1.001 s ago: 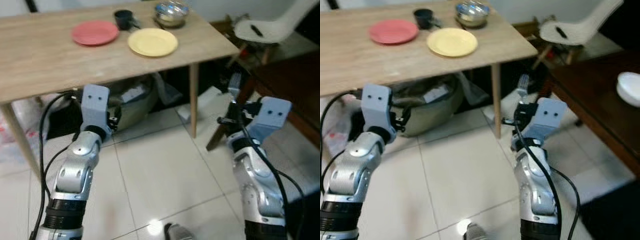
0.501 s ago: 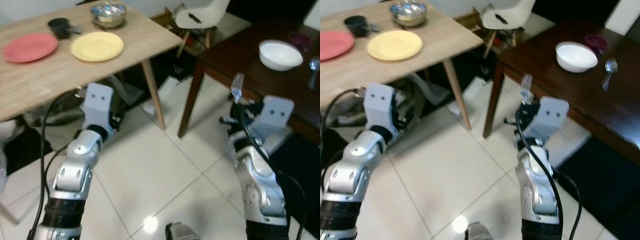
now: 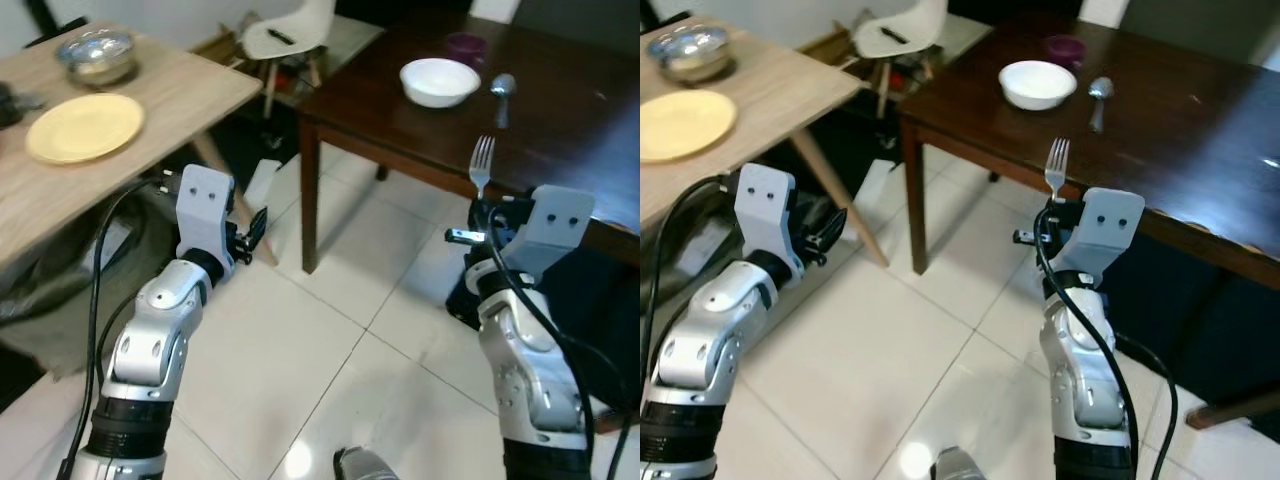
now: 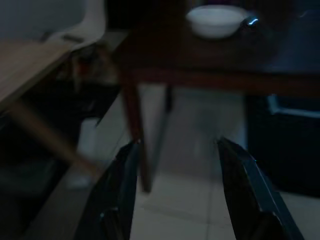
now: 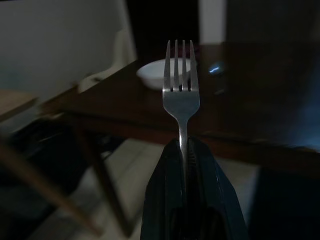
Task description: Setting the table
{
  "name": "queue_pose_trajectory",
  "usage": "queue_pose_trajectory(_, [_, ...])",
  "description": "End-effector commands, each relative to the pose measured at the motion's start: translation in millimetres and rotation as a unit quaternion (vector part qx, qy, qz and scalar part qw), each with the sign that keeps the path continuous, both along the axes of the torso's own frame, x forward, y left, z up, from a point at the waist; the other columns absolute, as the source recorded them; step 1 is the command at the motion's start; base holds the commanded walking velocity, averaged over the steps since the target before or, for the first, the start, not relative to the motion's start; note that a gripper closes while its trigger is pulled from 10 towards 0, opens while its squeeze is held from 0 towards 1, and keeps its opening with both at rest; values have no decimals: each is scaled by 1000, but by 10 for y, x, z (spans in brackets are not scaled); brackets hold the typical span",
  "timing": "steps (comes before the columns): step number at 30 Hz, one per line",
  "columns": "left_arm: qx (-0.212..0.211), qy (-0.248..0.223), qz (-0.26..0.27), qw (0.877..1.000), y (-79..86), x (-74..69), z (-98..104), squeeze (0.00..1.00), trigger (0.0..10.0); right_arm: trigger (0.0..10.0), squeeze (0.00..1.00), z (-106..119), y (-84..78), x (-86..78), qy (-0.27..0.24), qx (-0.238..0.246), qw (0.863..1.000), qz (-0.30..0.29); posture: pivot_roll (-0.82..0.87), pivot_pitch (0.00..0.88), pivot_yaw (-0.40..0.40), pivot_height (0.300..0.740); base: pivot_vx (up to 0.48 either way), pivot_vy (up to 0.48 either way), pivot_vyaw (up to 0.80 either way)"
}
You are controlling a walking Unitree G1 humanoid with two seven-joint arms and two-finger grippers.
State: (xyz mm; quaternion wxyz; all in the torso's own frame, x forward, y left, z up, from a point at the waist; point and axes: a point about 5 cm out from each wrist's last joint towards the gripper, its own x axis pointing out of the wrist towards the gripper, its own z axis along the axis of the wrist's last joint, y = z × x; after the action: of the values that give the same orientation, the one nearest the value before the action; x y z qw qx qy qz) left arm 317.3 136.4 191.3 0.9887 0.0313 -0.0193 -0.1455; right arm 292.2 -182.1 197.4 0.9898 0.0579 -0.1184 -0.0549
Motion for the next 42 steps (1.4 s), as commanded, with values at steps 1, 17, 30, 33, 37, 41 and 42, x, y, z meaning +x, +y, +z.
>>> queue_pose_trajectory(1, [5,17,12,1000,70,-31,-100,0,10000,10000,0,-60,18,-18,11,-1,1000,5,-141,50,82,740,0,0,-800])
queue_pose_trajectory(17, [108,73,19,991,408,-340,-765,0,10000,10000,0,-874,79,-355,159,-23,981,108,-143,49,66,740,0,0,-800])
queue_pose_trajectory(30, [93,128,77,984,596,-462,-1131,0,10000,10000,0,-1108,251,-416,156,48,971,173,-148,40,78,740,0,0,-800])
queue_pose_trajectory(33, [89,129,91,984,643,-468,-1141,0,10000,10000,0,-1049,307,-389,142,44,968,200,-146,38,76,740,0,0,-800])
queue_pose_trajectory(37, [84,116,96,985,641,-439,-1099,0,10000,10000,0,-984,323,-346,129,42,966,221,-142,38,70,740,0,0,-800])
queue_pose_trajectory(41, [80,90,99,988,595,-367,-998,0,10000,10000,0,-844,348,-273,102,37,962,250,-142,38,70,740,0,0,-800])
queue_pose_trajectory(42, [84,85,103,988,590,-349,-983,0,10000,10000,0,-806,358,-260,96,35,961,255,-142,38,70,740,0,0,0])
